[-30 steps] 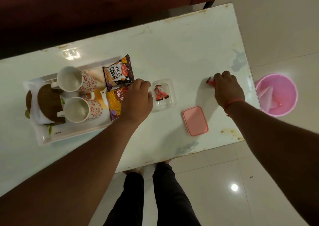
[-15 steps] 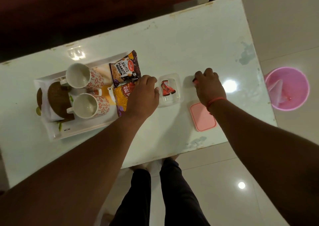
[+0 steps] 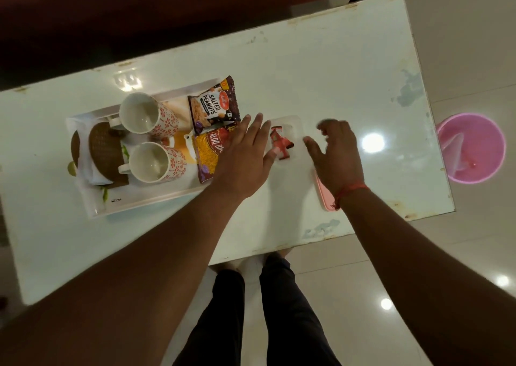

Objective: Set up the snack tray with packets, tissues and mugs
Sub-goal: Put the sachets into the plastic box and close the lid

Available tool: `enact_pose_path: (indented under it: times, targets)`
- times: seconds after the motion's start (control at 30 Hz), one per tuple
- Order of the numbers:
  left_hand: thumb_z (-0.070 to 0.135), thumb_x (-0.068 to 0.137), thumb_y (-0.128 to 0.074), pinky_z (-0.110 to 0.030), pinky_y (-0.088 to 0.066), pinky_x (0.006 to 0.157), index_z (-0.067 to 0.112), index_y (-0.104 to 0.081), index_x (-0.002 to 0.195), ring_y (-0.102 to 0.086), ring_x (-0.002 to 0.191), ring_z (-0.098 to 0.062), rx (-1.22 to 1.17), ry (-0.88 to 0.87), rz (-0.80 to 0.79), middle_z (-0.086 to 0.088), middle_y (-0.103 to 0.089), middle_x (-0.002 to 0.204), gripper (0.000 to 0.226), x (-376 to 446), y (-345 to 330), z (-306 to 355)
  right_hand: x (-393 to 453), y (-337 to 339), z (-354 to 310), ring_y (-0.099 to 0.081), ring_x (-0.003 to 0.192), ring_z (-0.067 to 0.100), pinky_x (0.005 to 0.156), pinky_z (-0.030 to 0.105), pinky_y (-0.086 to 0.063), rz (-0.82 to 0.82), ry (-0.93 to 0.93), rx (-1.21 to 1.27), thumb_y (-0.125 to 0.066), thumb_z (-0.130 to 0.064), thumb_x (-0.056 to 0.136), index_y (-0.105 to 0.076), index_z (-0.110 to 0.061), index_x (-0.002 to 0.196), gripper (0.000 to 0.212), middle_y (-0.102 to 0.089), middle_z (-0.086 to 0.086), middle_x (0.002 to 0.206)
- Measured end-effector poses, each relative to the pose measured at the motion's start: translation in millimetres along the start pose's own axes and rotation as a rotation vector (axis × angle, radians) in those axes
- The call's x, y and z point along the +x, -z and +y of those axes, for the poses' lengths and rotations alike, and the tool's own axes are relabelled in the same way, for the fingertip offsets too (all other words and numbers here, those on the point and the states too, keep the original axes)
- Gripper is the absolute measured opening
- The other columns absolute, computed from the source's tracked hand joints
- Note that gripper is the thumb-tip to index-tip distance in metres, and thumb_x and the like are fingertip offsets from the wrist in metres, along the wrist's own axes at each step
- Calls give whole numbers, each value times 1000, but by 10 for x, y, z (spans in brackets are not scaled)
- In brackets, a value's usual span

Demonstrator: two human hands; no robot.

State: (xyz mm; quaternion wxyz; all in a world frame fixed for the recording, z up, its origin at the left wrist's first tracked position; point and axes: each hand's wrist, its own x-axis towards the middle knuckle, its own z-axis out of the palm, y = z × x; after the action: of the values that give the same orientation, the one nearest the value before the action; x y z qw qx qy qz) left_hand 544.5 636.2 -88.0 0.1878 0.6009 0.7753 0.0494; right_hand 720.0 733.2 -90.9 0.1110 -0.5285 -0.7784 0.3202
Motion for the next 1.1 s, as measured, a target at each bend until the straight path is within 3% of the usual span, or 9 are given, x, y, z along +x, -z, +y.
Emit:
enact_pose_path:
  times: [0.07, 0.17, 0.37, 0.5, 0.6, 0.73, 0.87, 0.97, 1.1]
  targets:
    - [54, 100, -21, -45, -19, 121, 16, -22, 153, -10, 151, -28, 25, -6, -37, -9, -19, 163, 65, -25, -11, 0, -151, 35, 204, -52, 112, 34, 91, 44, -47, 5, -137, -158, -63, -43, 90, -52, -13, 125, 48, -52, 13, 124]
    - [58, 99, -18, -47, -17, 121, 19, -17, 155, -6, 152, -27, 81, -19, -67, -8, -14, 164, 68, -62, -54, -4, -449, 44, 419, -46, 116, 41, 88, 54, -49, -175, -306, -421, -67, -58, 80, -39, -14, 137, 77, -42, 18, 132]
    - [63, 97, -14, -49, -10, 122, 24, -11, 156, 0, 152, -29, 130, 9, -95, -8, -9, 165, 71, -106, -114, 41, -613, -38, 427, -47, 110, 41, 80, 51, -55, -274, -259, -514, -74, -48, 75, -28, -14, 144, 90, -42, 21, 124]
    - [65, 97, -11, -50, -10, 122, 24, -8, 156, 2, 152, -29, 142, 12, -104, -9, -7, 165, 72, -109, -109, 41, -358, 84, 238, -50, 114, 36, 94, 47, -49, -120, -456, 78, -68, -42, 78, -33, -19, 144, 78, -44, 18, 127]
    - [65, 96, -9, -49, -8, 122, 23, -6, 156, 4, 152, -29, 152, 3, -105, -9, -4, 165, 73, -107, -109, 19, -169, 286, -37, -58, 114, 25, 85, 42, -57, -45, -561, 686, -55, -41, 84, -46, -32, 134, 51, -52, 6, 128]
    - [62, 97, -8, -49, -9, 122, 22, -8, 156, 3, 152, -29, 152, 1, -90, -9, -5, 165, 72, -123, -91, -4, -9, 336, -276, -60, 112, 38, 82, 52, -58, -126, -602, 1271, -40, -15, 97, -58, -18, 118, 28, -57, 14, 128]
    - [59, 97, -9, -49, -12, 122, 20, -11, 156, -3, 152, -31, 172, 9, -65, -12, -9, 164, 71, -143, -93, -54, 118, 172, -385, -61, 104, 33, 69, 44, -61, -127, -581, 1027, -44, -3, 95, -53, -6, 115, 22, -57, 11, 114]
    - [54, 99, -18, -49, -12, 122, 18, -14, 155, -5, 151, -32, 195, 23, -44, -14, -13, 163, 67, -141, -111, -100, 173, 18, -384, -62, 94, 21, 72, 40, -61, -78, -489, 722, -49, -7, 93, -47, -14, 124, 32, -57, 5, 101]
    - [52, 100, -23, -49, -11, 122, 17, -13, 156, -4, 152, -32, 192, 41, -39, -13, -12, 164, 66, -114, -116, -85, 211, -167, -392, -54, 74, 12, 71, 31, -47, 56, -426, 403, -39, -9, 98, -47, -13, 124, 29, -53, -10, 78]
